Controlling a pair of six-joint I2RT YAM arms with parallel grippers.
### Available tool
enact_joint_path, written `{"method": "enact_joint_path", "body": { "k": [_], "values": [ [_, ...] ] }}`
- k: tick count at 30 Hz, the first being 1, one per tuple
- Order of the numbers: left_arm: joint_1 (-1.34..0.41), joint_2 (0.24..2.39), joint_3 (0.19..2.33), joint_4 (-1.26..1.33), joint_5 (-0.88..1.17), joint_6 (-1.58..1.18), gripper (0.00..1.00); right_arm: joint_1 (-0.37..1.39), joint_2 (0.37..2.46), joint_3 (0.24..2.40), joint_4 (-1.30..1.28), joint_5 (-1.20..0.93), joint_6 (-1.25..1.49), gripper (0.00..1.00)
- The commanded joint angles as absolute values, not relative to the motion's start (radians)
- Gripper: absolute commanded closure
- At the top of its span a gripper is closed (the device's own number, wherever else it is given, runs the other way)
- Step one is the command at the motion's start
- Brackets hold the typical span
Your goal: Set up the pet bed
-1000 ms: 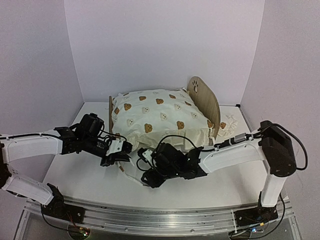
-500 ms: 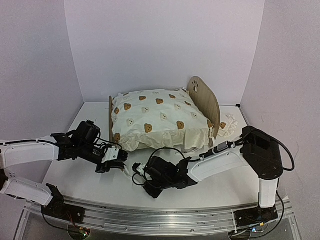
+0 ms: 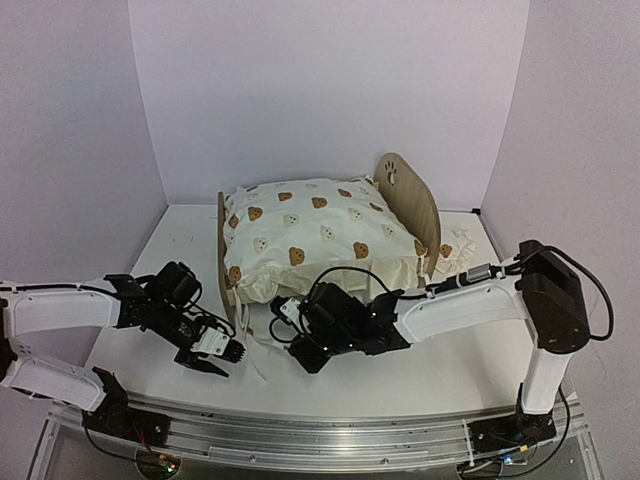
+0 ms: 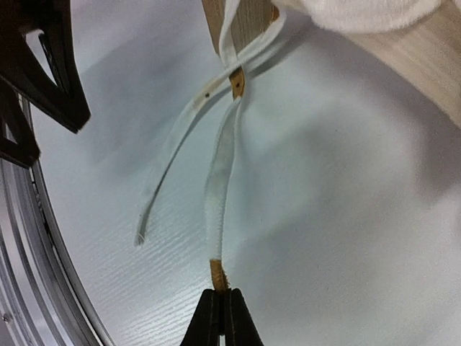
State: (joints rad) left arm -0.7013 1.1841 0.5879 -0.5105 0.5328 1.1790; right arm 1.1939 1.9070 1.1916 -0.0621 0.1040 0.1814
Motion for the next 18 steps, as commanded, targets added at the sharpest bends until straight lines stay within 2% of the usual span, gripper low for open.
{"method": "enact_joint_path", "body": {
  "k": [1, 6, 9, 12, 18],
  "values": [
    [-0.693, 1.088, 0.536, -0.372, 0.376, 1.176, 0.49, 1.184, 1.895, 1.289, -0.058, 0.081, 0.192, 1.00],
    [-0.694, 1.041, 0.489, -0.073, 0.161, 1.261, 0.53, 1.153, 1.917, 1.361, -0.049, 0.086, 0.276, 1.00],
    [-0.694, 1.024, 0.489, -0.005, 0.133, 1.165, 0.56, 1.152, 1.954, 1.411, -0.033, 0.070, 0.298, 1.00],
    [-0.694, 1.002, 0.581, -0.142, 0.190, 0.841, 0.65, 1.152, 1.984, 1.431, -0.009, 0.072, 0.323, 1.00],
    [-0.695, 0.995, 0.748, -0.282, 0.203, 0.040, 0.63, 1.152, 1.959, 1.390, 0.074, 0.147, 0.388, 1.00]
  ]
}}
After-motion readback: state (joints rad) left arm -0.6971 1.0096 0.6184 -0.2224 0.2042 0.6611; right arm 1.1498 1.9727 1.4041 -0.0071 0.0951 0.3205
